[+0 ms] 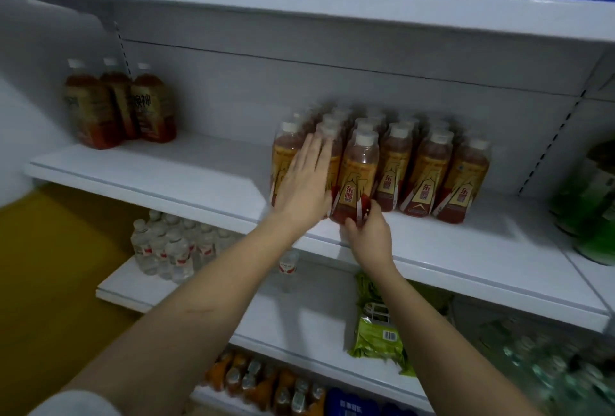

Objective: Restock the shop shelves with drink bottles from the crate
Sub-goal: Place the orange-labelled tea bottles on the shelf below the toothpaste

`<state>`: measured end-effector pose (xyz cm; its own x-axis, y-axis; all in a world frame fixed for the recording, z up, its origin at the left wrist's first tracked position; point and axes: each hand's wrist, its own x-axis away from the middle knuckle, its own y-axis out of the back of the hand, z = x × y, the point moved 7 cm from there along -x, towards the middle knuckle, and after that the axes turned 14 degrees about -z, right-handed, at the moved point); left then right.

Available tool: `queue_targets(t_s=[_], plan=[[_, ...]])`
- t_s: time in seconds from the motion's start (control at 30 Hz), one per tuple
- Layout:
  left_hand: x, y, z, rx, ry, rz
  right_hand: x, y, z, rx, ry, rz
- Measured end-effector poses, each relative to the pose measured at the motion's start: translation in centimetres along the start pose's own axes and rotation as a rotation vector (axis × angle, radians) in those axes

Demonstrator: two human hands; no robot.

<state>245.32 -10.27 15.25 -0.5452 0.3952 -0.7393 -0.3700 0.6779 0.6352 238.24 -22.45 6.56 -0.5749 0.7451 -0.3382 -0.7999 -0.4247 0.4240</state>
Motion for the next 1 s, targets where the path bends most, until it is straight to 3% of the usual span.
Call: queue_targets(t_s=[0.17,0.33,0.57,0.8,1.0], plan=[[11.1,-2.8,0.2,0.167,0.060,-0.032,5.7,2.3,-1.4,-0.261,0.017,-0.139],[21.3,-5.7,2.9,0.245,0.287,0.074,13.8,0.9,-7.0,-0.162,0.153,-0.030],[32.3,-9.3,6.4,-0.028,0.440,0.561,21.3,-3.4,-17.8,0.240,0.104,0.438],[42.5,-10.4,8.1,-0.076,0.556,0.961,28.4,-4.6,-25.8,0.598,-0.027,0.892],[47.3,-10.7,7.8,-0.079,0.630,1.156,32.6,-4.7,-28.3,0.652,-0.151,1.021]])
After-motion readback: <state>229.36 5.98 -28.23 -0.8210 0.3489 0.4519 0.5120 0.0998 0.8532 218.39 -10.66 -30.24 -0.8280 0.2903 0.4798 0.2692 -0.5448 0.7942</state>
